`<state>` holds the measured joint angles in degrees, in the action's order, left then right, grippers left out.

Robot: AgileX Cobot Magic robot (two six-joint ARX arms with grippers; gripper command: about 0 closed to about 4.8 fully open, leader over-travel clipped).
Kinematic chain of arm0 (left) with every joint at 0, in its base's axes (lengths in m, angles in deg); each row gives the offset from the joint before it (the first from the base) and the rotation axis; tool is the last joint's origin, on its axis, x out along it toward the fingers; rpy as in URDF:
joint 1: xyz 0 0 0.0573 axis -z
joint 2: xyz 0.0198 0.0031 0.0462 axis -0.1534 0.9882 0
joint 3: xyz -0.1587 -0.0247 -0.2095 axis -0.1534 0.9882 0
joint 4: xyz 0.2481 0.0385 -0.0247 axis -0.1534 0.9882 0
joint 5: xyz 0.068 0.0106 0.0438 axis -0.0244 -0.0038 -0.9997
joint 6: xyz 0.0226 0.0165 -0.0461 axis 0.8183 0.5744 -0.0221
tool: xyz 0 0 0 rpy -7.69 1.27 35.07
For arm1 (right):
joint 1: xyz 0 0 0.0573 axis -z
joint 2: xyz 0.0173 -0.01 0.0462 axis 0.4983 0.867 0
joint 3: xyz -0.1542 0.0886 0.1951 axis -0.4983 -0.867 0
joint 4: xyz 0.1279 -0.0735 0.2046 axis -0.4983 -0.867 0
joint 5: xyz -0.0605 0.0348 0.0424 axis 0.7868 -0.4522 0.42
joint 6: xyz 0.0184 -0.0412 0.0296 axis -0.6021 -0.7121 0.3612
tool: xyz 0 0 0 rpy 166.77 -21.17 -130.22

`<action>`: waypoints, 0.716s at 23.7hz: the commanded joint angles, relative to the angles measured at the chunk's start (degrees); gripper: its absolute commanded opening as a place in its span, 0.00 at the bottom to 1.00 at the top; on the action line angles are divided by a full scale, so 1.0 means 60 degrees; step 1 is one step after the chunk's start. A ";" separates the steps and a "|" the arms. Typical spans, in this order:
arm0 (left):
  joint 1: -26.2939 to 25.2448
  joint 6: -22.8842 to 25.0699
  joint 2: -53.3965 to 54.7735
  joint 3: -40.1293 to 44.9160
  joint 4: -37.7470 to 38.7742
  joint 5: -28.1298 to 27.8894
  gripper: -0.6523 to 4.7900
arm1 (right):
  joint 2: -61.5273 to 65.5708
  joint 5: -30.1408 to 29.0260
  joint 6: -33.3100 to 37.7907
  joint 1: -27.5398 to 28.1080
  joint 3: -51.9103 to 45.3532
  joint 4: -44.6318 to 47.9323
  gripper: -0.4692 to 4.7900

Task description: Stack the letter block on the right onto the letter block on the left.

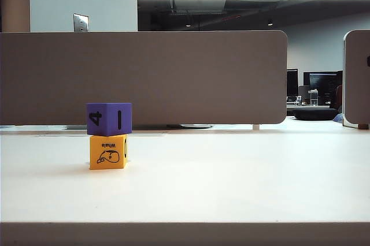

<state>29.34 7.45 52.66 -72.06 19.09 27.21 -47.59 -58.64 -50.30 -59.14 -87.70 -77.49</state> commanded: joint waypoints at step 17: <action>-0.0018 0.0069 0.0004 -0.0033 0.0087 -0.0011 0.11 | -0.0022 0.0011 -0.0025 0.0069 -0.0040 0.0204 0.10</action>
<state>29.34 7.45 52.66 -72.06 20.17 27.14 -47.59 -58.64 -50.30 -58.90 -87.70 -77.47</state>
